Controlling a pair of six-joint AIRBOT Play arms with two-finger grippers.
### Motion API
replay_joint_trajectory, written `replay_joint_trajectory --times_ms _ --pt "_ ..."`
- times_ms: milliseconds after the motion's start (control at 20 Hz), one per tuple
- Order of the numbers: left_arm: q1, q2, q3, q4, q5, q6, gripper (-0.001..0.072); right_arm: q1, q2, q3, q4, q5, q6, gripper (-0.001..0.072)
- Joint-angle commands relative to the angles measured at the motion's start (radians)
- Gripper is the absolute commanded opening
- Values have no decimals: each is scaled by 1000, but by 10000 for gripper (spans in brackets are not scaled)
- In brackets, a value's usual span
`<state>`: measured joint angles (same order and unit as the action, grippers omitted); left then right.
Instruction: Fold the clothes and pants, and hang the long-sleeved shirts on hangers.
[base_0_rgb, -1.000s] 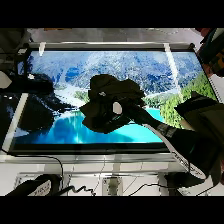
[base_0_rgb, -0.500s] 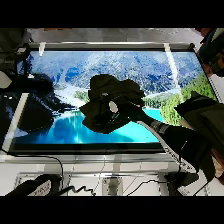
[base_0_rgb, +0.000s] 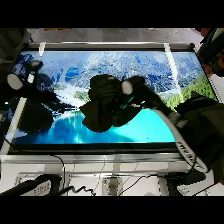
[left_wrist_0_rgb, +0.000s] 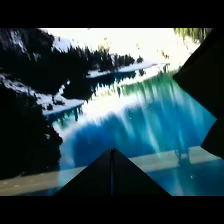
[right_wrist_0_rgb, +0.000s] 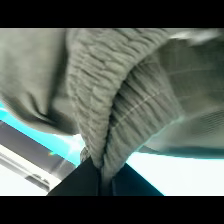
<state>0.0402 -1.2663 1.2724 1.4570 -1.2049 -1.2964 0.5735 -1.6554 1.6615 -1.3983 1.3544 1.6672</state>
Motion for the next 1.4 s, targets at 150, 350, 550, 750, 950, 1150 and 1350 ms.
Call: replay_joint_trajectory --times_ms 150,350,550,750,950,1150,1350 --pt "1 -138 -241 -443 21 178 26 -219 142 18 -3 93 -91 28" --pt "-2 -254 -306 -601 83 190 561 -227 144 18 14 52 -91 28" --pt "-3 -356 -306 -743 15 323 560 -224 144 18 12 -10 -91 28" --pt "-24 -396 -306 -843 19 387 533 -224 144 18 12 -39 -92 28" --pt "-73 -398 -306 -842 19 389 414 -225 144 18 2 -44 -92 28" --pt "-125 -397 -306 -842 18 389 153 -225 144 18 -18 -46 -92 29" --pt "-107 -396 -263 -869 -22 388 27 -252 150 19 -60 -123 -91 29"
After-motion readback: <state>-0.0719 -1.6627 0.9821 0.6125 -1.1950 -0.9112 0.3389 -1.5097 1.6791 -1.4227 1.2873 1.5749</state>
